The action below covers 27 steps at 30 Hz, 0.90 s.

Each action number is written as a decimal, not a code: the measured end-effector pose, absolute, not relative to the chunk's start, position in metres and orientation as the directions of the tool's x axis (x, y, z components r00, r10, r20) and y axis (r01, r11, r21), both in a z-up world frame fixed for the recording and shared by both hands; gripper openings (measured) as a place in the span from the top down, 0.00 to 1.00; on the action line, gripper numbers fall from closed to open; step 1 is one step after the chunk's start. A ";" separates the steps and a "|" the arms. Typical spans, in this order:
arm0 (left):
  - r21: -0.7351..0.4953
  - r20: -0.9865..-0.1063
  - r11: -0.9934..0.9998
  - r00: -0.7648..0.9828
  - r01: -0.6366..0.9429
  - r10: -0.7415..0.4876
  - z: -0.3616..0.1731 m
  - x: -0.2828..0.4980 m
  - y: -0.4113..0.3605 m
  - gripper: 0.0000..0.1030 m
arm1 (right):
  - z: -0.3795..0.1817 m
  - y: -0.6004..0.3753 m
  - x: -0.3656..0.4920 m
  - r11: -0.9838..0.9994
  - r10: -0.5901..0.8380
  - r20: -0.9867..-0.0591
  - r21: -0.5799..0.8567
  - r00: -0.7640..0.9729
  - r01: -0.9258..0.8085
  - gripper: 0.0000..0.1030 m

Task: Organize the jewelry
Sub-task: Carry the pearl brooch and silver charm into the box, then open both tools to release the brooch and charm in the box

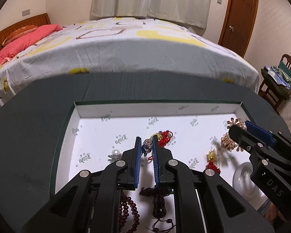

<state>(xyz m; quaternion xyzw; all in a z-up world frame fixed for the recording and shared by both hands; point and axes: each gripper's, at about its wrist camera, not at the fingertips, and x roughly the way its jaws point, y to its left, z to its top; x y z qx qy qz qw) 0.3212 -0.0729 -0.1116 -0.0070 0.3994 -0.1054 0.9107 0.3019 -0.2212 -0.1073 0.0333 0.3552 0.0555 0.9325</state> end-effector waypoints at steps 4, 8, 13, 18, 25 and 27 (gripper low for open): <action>-0.095 -0.736 0.978 0.649 0.186 -0.195 -0.116 0.322 -0.073 0.88 | -0.112 -0.222 0.305 0.992 0.123 -0.674 0.101 0.729 -0.073 0.65; -0.082 -0.739 0.978 0.647 0.191 -0.189 -0.116 0.322 -0.076 0.87 | -0.118 -0.222 0.307 0.992 0.121 -0.693 0.103 0.711 -0.068 0.64; -0.076 -0.741 0.979 0.646 0.190 -0.183 -0.116 0.323 -0.076 0.86 | -0.116 -0.221 0.305 0.993 0.116 -0.683 0.098 0.722 -0.067 0.64; -0.081 -0.738 0.979 0.650 0.185 -0.183 -0.115 0.322 -0.076 0.65 | -0.113 -0.221 0.302 0.993 0.116 -0.675 0.098 0.729 -0.068 0.64; -0.089 -0.734 0.980 0.653 0.180 -0.187 -0.116 0.317 -0.076 0.54 | -0.112 -0.221 0.295 0.992 0.117 -0.670 0.107 0.733 -0.061 0.50; -0.097 -0.728 0.979 0.659 0.177 -0.191 -0.114 0.313 -0.075 0.46 | -0.110 -0.221 0.291 0.993 0.114 -0.664 0.105 0.739 -0.059 0.49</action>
